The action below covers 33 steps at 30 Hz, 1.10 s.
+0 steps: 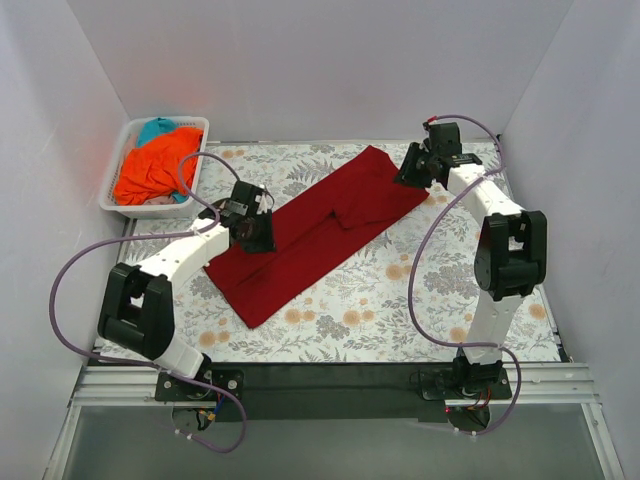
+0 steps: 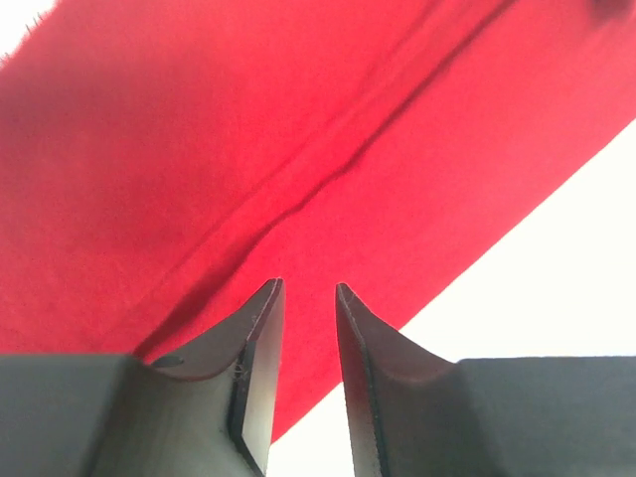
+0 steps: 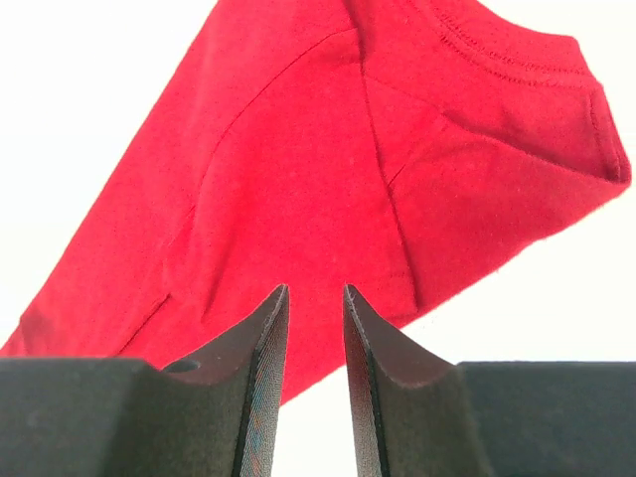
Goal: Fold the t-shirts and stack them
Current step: Fold the tshirt
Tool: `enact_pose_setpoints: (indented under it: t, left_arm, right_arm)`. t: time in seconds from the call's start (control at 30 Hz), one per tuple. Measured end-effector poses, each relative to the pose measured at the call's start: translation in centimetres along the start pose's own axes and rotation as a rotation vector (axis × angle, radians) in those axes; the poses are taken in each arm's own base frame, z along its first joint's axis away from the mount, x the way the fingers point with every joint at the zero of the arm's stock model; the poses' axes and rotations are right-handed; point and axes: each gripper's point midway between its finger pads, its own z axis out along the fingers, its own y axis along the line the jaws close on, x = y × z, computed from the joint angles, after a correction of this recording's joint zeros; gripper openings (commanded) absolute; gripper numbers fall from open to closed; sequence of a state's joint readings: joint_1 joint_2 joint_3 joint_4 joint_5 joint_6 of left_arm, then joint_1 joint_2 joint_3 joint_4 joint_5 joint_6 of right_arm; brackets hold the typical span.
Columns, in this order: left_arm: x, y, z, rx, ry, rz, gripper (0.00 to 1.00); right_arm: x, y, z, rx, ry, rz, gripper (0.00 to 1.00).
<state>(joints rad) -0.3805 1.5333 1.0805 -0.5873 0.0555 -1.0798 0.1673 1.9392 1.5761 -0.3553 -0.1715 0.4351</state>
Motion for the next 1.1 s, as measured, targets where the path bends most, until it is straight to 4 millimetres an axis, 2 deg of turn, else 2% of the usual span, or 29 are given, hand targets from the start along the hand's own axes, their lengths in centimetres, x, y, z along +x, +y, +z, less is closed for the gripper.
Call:
enact_pose_setpoints:
  t: [0.13, 0.33, 0.47, 0.6, 0.7, 0.77, 0.83, 1.1]
  left_arm:
    - [2.6, 0.0, 0.5, -0.027, 0.059, 0.054, 0.25]
    - [6.4, -0.2, 2.8, -0.107, 0.165, 0.155, 0.23]
    - [8.9, 0.5, 4.1, -0.172, 0.237, 0.208, 0.20]
    - [9.4, -0.1, 4.1, -0.189, 0.230, 0.256, 0.19]
    - [10.2, -1.4, 4.3, -0.198, 0.237, 0.319, 0.18]
    - [11.0, -3.2, 4.4, -0.184, 0.248, 0.373, 0.17]
    - [12.2, -5.9, 4.6, -0.153, 0.259, 0.436, 0.16]
    - [18.8, -20.2, 4.9, 0.130, 0.329, 0.600, 0.18]
  right_arm:
    - [0.4, 0.1, -1.2, -0.007, -0.001, -0.006, 0.35]
    - [3.4, -1.3, -0.6, 0.016, 0.067, 0.004, 0.35]
    - [4.7, -1.9, -0.8, 0.030, 0.096, 0.009, 0.35]
    - [5.2, -2.2, -1.9, 0.035, 0.096, 0.014, 0.35]
    - [5.1, -2.5, -3.0, 0.039, 0.084, 0.021, 0.36]
    - [5.1, -2.8, -3.5, 0.043, 0.077, 0.027, 0.36]
    - [5.0, -3.1, -3.9, 0.049, 0.074, 0.033, 0.37]
    - [4.5, -5.2, -4.6, 0.081, 0.062, 0.061, 0.38]
